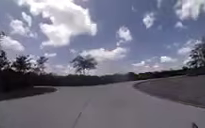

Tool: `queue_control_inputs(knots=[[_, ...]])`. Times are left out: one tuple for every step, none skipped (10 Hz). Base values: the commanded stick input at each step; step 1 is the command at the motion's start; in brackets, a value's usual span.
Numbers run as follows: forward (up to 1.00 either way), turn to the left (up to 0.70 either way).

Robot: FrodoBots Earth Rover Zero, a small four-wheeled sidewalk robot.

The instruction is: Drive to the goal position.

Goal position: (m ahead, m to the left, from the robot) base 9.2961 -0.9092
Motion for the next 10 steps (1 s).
queue_control_inputs(knots=[[0.85,0.00],[0.85,0.00],[0.85,0.00],[0.85,0.00],[0.85,0.00],[0.85,0.00],[0.85,0.00],[0.85,0.00],[0.85,0.00],[0.85,0.00]])
